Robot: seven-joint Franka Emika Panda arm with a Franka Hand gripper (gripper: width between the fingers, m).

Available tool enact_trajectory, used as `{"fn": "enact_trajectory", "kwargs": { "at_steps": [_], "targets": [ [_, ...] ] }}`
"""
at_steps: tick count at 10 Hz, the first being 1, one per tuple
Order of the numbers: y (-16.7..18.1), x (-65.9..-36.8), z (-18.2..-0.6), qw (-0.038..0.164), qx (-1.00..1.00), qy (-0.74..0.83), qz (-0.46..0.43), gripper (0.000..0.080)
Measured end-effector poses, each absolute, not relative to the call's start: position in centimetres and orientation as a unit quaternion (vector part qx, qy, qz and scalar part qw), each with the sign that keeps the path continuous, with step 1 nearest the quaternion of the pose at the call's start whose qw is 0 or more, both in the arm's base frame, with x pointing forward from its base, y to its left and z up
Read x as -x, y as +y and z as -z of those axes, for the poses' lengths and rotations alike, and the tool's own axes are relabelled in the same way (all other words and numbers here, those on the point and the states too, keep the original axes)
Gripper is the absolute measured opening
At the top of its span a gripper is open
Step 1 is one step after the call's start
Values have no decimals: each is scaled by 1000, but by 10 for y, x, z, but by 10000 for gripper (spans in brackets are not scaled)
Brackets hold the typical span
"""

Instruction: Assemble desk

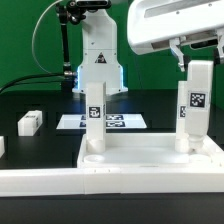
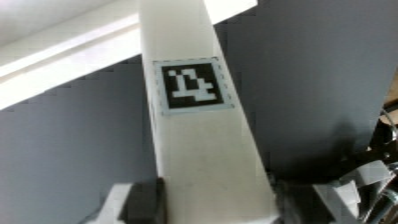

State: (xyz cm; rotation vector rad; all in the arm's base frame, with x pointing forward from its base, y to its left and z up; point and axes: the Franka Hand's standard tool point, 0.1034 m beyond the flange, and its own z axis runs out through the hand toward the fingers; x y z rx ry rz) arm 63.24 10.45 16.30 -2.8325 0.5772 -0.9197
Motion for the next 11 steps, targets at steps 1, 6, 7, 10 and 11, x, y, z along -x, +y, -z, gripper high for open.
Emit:
{"fn": "enact_trajectory", "kwargs": {
  "at_steps": [1, 6, 7, 10, 11],
  "targets": [
    [107, -631, -161, 55, 933, 191, 301, 294],
    [108, -630, -149, 49, 936, 188, 294, 294],
    [108, -632, -148, 49, 935, 187, 296, 294],
    [109, -633, -145, 48, 935, 189, 295, 294],
    [110, -632, -142, 48, 936, 189, 293, 294]
  ]
}}
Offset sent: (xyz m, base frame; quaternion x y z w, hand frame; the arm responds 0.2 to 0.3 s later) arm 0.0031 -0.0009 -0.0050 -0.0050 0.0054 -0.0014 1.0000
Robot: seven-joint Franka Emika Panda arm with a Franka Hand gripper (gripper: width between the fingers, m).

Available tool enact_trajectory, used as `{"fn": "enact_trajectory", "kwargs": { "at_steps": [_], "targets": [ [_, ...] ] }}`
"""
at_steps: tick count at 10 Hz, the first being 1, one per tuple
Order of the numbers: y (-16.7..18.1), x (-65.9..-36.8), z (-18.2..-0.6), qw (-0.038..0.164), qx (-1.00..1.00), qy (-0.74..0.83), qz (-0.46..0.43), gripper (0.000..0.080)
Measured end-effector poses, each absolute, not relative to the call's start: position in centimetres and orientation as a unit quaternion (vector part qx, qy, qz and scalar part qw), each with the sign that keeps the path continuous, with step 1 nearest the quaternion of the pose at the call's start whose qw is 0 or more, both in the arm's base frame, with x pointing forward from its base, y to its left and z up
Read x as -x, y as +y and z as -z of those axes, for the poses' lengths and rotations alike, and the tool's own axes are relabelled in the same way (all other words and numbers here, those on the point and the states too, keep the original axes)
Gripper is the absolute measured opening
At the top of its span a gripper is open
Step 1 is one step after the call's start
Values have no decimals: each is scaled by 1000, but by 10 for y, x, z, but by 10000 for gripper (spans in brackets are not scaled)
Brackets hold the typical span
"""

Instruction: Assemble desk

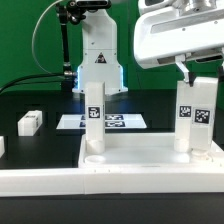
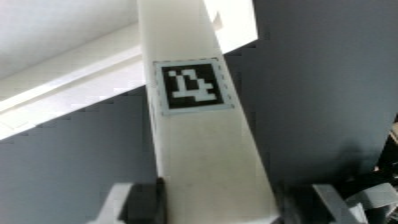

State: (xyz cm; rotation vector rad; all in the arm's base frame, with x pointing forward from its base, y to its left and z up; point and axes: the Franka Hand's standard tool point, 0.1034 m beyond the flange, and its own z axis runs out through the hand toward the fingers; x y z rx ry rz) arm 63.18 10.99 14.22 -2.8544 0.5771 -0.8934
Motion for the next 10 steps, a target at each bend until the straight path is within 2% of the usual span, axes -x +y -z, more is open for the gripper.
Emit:
{"fn": "enact_trajectory", "kwargs": {
  "at_steps": [2, 6, 10],
  "targets": [
    [113, -629, -136, 46, 937, 187, 291, 294],
    [114, -626, -135, 50, 928, 194, 314, 294],
    [104, -624, -143, 40, 937, 173, 301, 294]
  ]
}}
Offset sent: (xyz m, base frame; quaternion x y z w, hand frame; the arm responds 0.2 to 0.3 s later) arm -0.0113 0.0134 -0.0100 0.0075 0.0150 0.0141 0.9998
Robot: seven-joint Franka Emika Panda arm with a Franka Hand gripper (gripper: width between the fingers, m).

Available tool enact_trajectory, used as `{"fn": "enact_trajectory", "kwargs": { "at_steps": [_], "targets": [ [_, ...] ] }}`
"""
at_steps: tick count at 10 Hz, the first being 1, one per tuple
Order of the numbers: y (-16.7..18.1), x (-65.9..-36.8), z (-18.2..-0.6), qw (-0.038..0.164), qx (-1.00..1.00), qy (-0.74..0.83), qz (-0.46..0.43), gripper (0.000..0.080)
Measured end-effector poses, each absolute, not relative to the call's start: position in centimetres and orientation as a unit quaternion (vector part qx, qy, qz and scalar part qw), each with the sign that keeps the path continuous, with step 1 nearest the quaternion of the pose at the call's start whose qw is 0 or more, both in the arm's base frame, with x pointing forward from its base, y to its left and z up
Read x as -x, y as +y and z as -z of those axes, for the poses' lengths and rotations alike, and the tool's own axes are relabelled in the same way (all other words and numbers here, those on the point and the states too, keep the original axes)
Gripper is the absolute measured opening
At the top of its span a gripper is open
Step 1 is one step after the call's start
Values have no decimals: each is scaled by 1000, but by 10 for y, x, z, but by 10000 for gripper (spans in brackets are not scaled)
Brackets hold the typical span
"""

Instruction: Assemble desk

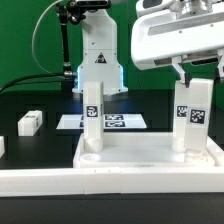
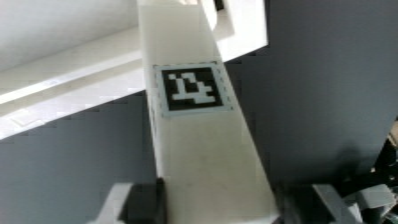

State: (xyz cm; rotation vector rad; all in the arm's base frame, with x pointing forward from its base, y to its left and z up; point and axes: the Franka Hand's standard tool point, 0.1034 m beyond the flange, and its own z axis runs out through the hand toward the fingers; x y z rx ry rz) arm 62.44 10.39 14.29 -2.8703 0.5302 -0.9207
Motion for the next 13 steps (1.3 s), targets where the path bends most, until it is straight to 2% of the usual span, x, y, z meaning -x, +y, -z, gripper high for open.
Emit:
{"fn": "enact_trajectory", "kwargs": {
  "at_steps": [2, 3, 4, 5, 8, 13],
  "targets": [
    [105, -624, -141, 39, 938, 172, 300, 294],
    [104, -624, -141, 39, 938, 171, 300, 516],
    [104, -624, -141, 39, 938, 171, 300, 516],
    [104, -624, -140, 39, 938, 171, 299, 621],
    [104, -624, -139, 38, 938, 171, 299, 648],
    [104, -623, -139, 38, 938, 171, 298, 649]
  ]
}}
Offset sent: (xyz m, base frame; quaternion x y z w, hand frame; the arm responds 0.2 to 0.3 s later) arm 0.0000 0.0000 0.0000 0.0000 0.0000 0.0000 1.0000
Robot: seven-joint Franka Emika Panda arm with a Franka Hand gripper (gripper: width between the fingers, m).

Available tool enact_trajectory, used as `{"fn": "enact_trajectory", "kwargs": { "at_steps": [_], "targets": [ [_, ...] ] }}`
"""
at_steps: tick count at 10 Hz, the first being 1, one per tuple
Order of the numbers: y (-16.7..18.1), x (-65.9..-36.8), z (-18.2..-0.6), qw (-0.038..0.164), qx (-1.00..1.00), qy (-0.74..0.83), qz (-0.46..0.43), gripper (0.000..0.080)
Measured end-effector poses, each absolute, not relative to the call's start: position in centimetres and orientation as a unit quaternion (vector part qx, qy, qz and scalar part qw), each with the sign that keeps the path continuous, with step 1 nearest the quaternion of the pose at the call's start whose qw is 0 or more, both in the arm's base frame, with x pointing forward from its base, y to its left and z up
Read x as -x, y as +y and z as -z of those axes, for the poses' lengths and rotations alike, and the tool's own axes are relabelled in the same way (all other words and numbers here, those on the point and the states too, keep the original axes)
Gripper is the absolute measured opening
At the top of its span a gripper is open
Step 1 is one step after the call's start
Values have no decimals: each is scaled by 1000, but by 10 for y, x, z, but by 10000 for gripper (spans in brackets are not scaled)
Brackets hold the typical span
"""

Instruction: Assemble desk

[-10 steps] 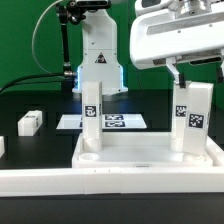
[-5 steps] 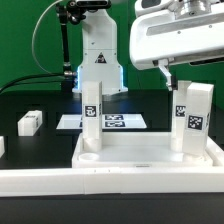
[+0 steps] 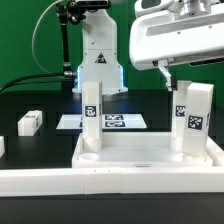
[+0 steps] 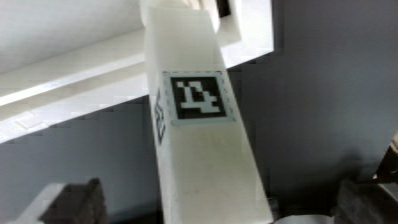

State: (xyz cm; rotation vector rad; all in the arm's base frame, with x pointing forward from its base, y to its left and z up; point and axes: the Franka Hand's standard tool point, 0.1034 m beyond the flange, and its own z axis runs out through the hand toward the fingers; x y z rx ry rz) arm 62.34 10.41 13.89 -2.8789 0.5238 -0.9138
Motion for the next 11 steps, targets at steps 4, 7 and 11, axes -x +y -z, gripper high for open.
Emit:
{"fn": "enact_trajectory", "kwargs": {
  "at_steps": [4, 7, 11],
  "targets": [
    [100, -622, -134, 39, 957, 203, 205, 649],
    [98, -629, -142, 43, 970, 209, 116, 649],
    [73, -650, -151, 42, 971, 226, 65, 649]
  ]
}}
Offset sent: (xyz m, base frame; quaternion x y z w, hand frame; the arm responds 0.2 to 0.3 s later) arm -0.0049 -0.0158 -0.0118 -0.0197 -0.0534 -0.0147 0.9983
